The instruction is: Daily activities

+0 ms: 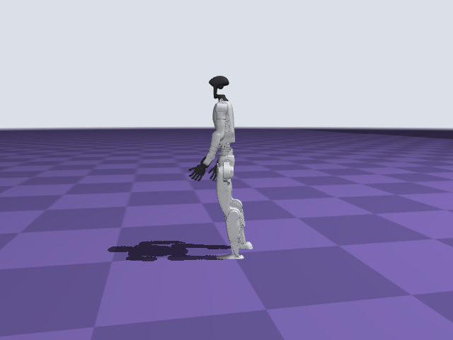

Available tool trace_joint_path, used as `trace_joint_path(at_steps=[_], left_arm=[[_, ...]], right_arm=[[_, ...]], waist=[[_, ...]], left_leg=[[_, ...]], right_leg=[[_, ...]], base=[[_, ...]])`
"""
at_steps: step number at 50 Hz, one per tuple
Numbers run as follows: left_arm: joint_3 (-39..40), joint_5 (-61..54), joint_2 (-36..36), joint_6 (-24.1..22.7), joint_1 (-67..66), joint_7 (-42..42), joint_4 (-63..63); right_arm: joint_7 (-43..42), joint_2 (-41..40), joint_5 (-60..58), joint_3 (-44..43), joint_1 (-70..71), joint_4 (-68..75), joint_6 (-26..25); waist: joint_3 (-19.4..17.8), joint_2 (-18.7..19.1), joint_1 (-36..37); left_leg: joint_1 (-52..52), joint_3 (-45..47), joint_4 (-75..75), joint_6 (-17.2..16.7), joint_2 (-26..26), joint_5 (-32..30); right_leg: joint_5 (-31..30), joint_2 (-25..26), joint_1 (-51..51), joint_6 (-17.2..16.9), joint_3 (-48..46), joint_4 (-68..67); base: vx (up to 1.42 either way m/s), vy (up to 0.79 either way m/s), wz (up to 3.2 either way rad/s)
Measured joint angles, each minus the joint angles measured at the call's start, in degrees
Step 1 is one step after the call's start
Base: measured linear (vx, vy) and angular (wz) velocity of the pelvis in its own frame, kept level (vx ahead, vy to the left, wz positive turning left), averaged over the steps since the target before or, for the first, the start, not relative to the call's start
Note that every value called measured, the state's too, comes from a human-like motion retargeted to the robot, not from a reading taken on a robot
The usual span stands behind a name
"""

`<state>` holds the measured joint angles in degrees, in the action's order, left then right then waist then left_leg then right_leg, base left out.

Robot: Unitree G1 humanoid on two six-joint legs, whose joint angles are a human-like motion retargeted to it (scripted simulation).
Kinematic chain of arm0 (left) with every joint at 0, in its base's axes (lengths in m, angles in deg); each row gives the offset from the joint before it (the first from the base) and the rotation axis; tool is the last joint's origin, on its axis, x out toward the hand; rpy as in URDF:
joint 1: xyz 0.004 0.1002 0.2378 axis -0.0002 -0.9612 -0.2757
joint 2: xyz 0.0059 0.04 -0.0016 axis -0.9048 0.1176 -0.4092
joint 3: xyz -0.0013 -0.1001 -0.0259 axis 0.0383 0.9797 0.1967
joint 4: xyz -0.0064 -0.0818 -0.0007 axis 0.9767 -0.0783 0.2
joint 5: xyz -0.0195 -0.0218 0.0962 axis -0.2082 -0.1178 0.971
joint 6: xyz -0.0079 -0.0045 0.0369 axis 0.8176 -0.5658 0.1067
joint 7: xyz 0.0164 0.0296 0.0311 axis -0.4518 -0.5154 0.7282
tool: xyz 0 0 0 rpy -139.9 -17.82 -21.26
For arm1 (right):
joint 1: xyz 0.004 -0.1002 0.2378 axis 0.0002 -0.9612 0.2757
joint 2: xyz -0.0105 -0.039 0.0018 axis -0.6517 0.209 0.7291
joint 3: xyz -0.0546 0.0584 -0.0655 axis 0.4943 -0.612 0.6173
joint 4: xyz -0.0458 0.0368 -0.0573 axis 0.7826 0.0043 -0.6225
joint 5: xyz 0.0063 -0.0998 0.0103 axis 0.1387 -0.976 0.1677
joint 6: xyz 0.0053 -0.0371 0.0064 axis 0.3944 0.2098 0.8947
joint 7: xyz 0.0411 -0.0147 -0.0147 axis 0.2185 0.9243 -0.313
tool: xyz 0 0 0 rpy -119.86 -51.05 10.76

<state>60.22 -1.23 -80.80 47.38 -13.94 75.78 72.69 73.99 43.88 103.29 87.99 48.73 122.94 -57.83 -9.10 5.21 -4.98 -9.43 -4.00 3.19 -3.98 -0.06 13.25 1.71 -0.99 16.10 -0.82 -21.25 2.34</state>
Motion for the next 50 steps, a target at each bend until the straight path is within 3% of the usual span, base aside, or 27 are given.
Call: trace_joint_path(at_steps=[50], left_arm=[[2.2, -2.3, 1.7, -1.4, 1.6, -0.4, -1.9]], right_arm=[[1.6, -0.5, -3.7, 3.7, -3.4, -0.2, 0.8]], waist=[[1.8, 0.9, -1.0]], left_leg=[[4.5, -4.7, 0.0, -3.3, -0.5, -1.4]], right_leg=[[-1.8, 1.5, -1.9, 3.6, -4.7, -1.0]], base=[[0.0, 0.0, 0.06]])
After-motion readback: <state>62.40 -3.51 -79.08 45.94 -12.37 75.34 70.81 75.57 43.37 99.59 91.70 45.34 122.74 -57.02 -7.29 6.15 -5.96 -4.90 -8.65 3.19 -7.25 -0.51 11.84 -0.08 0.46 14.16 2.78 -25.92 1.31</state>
